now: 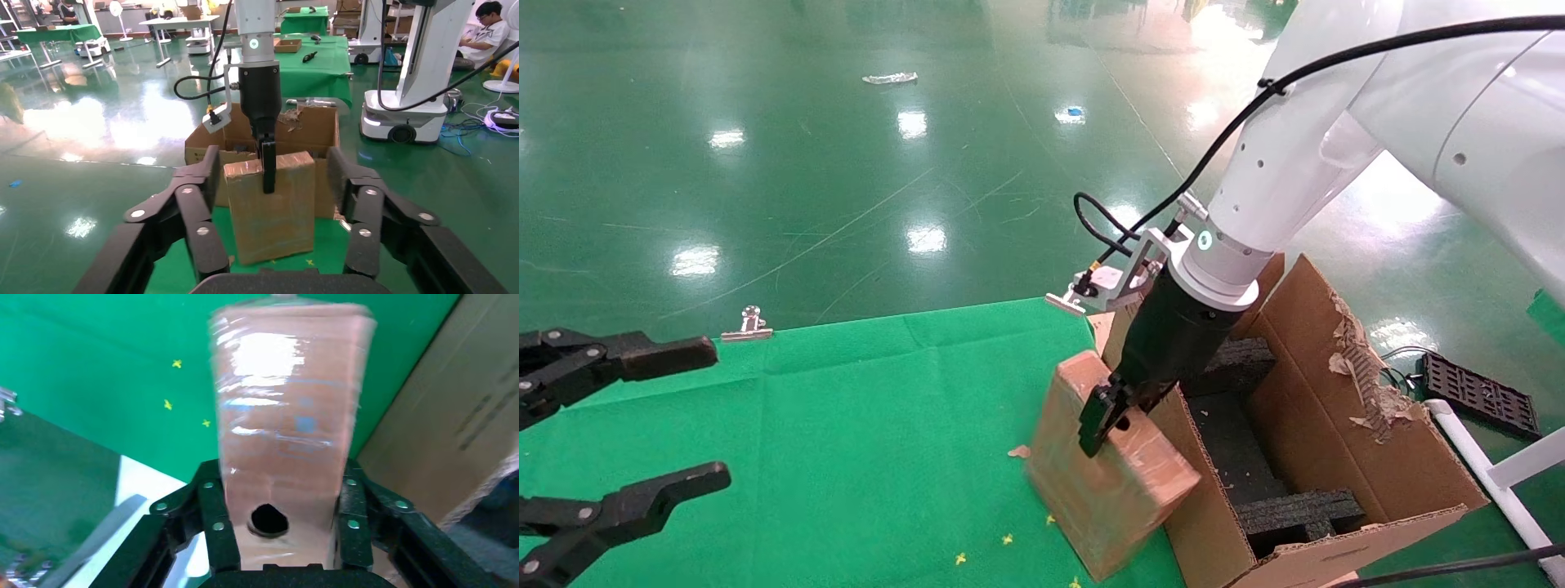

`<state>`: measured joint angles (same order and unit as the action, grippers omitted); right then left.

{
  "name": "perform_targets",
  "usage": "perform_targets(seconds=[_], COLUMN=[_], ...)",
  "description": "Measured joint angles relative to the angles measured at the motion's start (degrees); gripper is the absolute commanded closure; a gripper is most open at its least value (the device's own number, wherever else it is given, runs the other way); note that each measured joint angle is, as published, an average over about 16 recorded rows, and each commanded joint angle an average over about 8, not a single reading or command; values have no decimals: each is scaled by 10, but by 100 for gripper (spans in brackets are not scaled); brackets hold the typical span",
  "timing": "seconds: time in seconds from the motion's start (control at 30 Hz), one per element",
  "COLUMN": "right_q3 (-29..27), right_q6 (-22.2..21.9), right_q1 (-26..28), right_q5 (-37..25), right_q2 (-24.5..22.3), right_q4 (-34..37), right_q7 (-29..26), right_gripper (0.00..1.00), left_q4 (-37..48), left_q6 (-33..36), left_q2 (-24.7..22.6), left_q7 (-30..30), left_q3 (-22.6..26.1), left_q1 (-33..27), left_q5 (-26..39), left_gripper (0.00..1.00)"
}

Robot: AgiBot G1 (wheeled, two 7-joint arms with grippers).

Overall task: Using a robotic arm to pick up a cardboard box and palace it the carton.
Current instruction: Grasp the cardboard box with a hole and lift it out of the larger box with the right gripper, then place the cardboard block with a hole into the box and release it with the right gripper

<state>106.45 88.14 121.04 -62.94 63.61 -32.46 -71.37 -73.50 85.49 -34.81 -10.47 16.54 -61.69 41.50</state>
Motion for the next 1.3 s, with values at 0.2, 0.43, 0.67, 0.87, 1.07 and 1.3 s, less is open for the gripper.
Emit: perform_targets(seconds=[0.2, 0.43, 0.67, 0.87, 1.07, 1.3], right_q3=[-13, -34, -35, -17, 3, 18], right_q6=[-18, -45, -62, -58, -45, -37], right_q1=[45, 129, 199, 213, 180, 117], right_q5=[-6, -23, -61, -94, -112, -116], right_q2=[-31, -87, -138, -168, -182, -181], right_q4=[-29, -50, -35, 5, 59, 127], right_q7=[55, 113, 129, 120, 111, 112], right_gripper=[100, 100, 100, 100, 100, 100], left_q4=[0, 0, 0, 0, 0, 0], left_q6=[0, 0, 0, 0, -1, -1], left_q2=[0, 0, 0, 0, 0, 1], left_q7=[0, 0, 0, 0, 1, 1], left_q3=[0, 0, 1, 1, 1, 1], left_q1=[0, 0, 0, 0, 0, 0], left_q5=[0, 0, -1, -1, -1, -1], left_gripper=[100, 100, 100, 100, 45, 0])
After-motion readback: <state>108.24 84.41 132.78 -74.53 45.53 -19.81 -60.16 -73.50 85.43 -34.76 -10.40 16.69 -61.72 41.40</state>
